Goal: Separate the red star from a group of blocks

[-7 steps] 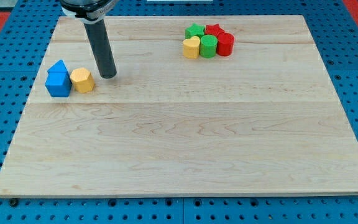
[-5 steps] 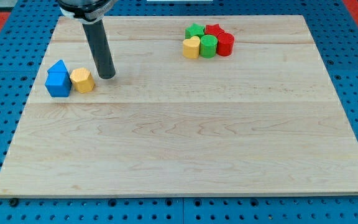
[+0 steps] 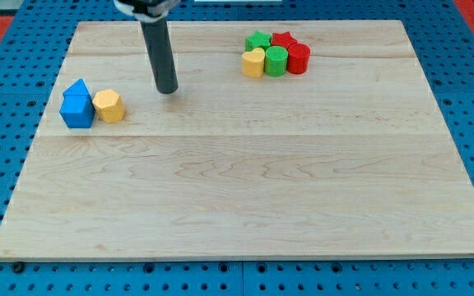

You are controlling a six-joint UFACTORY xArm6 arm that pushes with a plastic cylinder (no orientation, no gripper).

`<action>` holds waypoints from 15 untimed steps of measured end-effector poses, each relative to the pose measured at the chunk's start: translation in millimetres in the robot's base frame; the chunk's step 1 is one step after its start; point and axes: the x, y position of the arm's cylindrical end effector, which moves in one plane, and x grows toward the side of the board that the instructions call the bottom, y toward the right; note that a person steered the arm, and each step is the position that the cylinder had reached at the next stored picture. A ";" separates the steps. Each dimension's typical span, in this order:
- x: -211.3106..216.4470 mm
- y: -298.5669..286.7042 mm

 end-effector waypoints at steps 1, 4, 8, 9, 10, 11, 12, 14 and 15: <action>-19.3 21.8; -82.2 110.3; -34.4 182.5; 7.3 190.1; 40.3 216.0; 36.3 188.2; 50.8 167.1; 85.2 113.4; 116.8 173.2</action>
